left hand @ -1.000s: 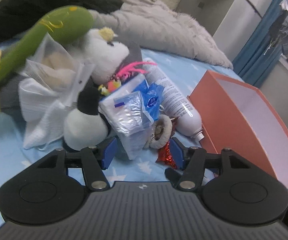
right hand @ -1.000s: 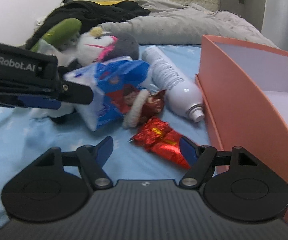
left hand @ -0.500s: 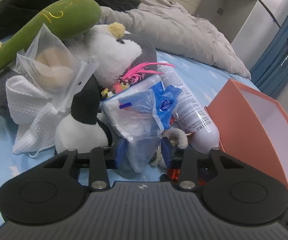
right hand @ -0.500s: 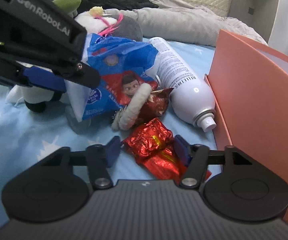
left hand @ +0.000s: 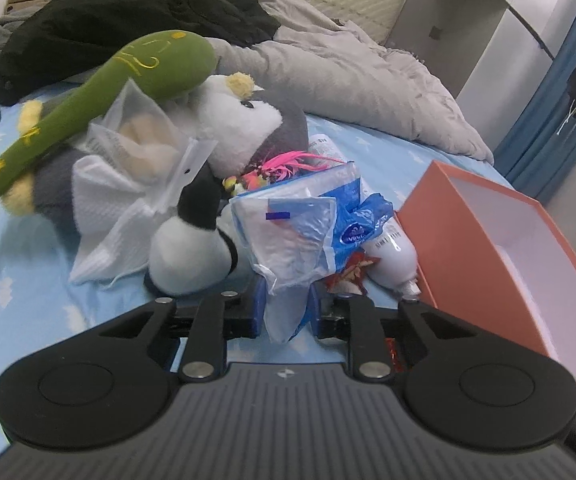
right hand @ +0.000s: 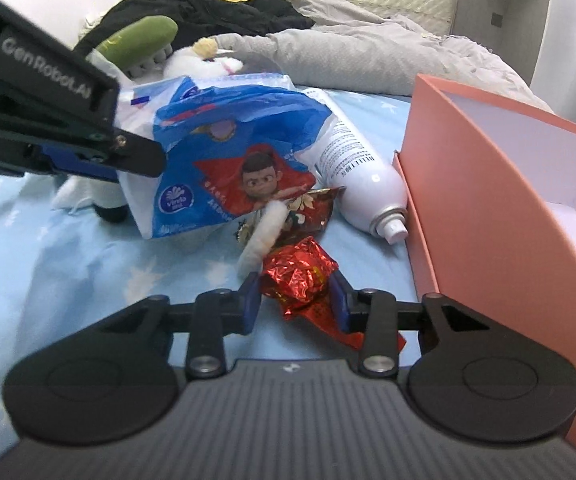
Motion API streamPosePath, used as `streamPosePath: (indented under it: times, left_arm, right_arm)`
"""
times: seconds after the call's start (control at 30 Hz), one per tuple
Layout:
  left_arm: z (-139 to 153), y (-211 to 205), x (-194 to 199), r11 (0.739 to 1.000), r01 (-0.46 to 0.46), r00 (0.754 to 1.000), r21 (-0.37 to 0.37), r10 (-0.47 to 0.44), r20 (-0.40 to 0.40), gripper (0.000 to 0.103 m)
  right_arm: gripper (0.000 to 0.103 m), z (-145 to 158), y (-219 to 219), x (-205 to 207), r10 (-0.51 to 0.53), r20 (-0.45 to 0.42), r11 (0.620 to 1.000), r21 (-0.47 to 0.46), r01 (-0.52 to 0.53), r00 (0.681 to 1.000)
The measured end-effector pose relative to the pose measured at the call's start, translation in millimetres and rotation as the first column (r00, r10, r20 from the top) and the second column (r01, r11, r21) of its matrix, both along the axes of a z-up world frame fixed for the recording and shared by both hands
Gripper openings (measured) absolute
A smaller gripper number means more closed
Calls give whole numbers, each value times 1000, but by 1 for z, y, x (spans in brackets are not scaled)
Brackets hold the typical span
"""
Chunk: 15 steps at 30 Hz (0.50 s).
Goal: Organize soft objects
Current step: 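Lift the red wrapper with the right gripper while the left gripper lifts the blue bag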
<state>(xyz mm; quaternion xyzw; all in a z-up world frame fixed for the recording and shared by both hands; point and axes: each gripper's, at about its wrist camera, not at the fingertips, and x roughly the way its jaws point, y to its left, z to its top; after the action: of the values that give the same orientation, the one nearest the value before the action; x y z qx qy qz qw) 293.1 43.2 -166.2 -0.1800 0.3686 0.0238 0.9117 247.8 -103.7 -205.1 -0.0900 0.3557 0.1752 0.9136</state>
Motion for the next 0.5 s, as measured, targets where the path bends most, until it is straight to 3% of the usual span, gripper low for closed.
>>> streamPosePath:
  times: [0.5]
  left_arm:
    - [17,-9,-92,999,28,999,15,-27,-45,25]
  right_arm:
    - [40,40,-28,-63,-9,-41,998,63,11,999]
